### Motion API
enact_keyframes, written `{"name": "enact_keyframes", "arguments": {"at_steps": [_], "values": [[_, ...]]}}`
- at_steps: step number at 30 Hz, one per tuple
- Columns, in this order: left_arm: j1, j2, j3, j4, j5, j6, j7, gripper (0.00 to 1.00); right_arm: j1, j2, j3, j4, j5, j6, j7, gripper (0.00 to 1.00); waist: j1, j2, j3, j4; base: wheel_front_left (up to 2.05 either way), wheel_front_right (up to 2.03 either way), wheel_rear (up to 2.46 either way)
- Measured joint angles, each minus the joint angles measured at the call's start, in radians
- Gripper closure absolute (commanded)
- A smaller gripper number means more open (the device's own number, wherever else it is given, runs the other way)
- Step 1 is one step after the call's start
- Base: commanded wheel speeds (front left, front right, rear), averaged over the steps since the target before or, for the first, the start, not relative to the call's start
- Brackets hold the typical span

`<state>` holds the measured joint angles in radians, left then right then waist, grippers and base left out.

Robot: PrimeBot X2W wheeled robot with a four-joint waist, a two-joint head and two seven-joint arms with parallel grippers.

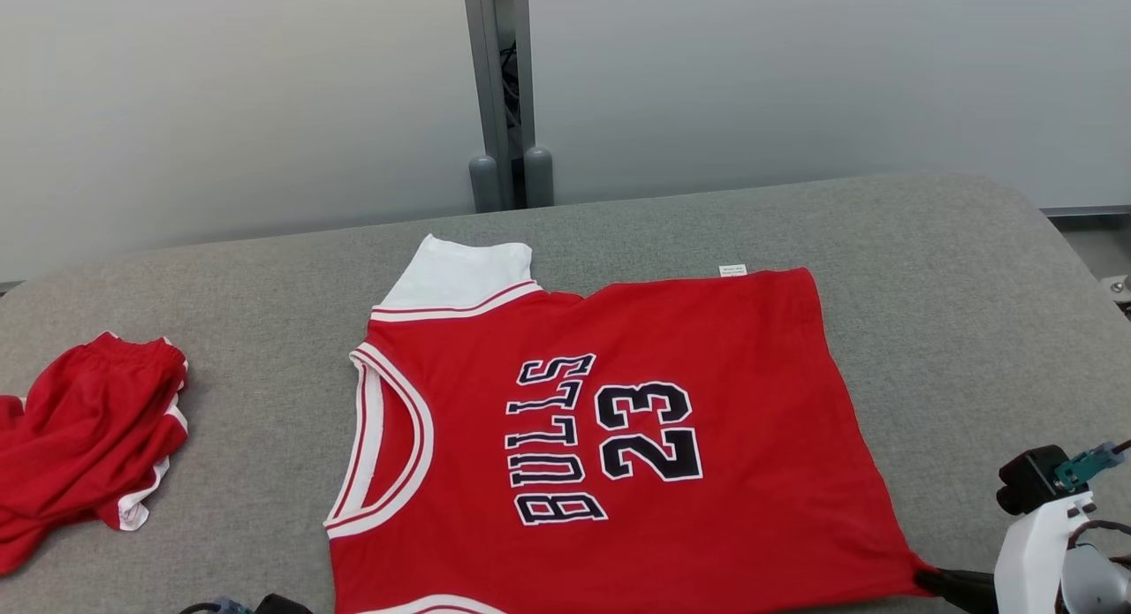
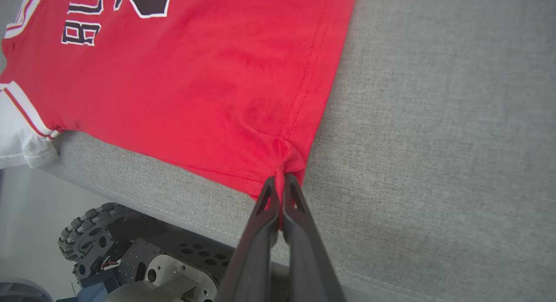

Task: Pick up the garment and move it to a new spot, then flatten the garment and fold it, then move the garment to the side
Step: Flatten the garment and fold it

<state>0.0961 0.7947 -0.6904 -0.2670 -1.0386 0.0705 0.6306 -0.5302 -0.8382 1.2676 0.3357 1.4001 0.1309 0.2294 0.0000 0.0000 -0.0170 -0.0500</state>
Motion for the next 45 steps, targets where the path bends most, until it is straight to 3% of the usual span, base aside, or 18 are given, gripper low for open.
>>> {"name": "enact_keyframes", "arguments": {"at_steps": [12, 22, 45], "values": [[-0.028, -0.07, 0.14, -0.041, -0.188, 0.015, -0.049, 1.0, -0.019, 0.013, -0.066, -0.001, 0.046, 0.0, -0.045, 1.0, 0.0001, 0.0, 0.033, -0.002, 0.0, 0.0, 0.0], [-0.124, -0.193, 0.254, 0.002, -0.31, 0.036, -0.128, 1.0, -0.08, 0.05, -0.157, 0.037, 0.135, 0.0, -0.066, 1.0, 0.0, 0.0, 0.112, -0.004, 0.0, 0.0, 0.0], [-0.327, -0.352, 0.301, 0.296, -0.21, 0.106, -0.317, 1.0, -0.17, 0.131, -0.188, 0.131, 0.107, 0.0, -0.135, 1.0, 0.0, 0.0, 0.235, 0.014, 0.0, 0.0, 0.0]]}}
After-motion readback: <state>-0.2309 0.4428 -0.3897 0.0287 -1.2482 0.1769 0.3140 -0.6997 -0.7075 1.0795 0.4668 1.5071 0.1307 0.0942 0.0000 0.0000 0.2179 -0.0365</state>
